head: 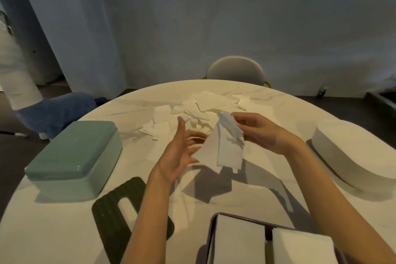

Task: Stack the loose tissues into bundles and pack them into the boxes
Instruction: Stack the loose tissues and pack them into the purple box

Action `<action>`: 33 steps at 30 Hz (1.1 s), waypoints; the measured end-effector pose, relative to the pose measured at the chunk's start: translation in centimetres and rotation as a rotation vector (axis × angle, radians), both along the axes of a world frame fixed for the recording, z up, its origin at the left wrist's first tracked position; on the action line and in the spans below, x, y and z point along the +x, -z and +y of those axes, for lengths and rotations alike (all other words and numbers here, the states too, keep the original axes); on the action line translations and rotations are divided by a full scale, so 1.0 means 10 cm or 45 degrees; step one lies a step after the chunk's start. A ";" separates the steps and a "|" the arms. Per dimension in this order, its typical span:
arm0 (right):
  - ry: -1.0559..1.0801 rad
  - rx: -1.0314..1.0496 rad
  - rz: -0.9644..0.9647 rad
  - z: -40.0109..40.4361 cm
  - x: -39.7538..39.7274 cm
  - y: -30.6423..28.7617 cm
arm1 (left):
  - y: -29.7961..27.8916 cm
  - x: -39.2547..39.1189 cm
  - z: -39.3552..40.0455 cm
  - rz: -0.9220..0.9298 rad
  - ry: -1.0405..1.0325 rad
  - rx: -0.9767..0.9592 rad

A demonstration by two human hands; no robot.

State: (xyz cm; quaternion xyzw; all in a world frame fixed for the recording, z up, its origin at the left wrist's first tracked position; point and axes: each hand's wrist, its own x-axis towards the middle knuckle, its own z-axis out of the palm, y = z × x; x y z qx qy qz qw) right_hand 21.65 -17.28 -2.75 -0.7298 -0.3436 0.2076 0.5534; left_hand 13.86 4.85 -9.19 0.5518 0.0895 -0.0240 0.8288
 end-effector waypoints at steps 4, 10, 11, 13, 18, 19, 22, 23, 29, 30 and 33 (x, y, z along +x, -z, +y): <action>-0.104 -0.352 -0.273 0.02 0.06 0.01 | 0.02 -0.03 -0.19 0.122 0.386 -0.374; 0.058 -0.406 -0.468 0.08 0.12 0.02 | 0.08 0.09 -0.42 0.184 0.203 -0.417; 0.066 -0.383 -0.472 0.08 0.12 0.02 | 0.10 0.11 -0.43 0.204 0.172 -0.413; 0.028 -0.408 -0.448 0.08 0.11 0.03 | 0.13 0.15 -0.44 0.204 0.103 -0.386; 0.076 -0.690 -0.520 0.08 0.13 0.19 | 0.21 0.13 -0.46 0.177 0.102 -0.439; 0.111 -0.687 -0.520 0.07 0.15 0.21 | 0.20 0.11 -0.45 0.158 0.099 -0.406; 0.172 -0.607 -0.536 0.07 0.21 0.25 | 0.29 0.13 -0.42 0.065 0.140 -0.179; 0.194 -0.564 -0.553 0.08 0.22 0.25 | 0.31 0.12 -0.41 0.024 0.144 -0.103; 0.250 -0.407 -0.533 0.06 0.22 0.22 | 0.35 0.10 -0.39 -0.132 0.069 0.068; 0.241 -0.410 -0.523 0.05 0.23 0.21 | 0.36 0.11 -0.39 -0.137 0.064 0.074; 0.310 -0.376 -0.602 0.06 0.22 0.17 | 0.39 0.12 -0.39 -0.132 -0.010 0.169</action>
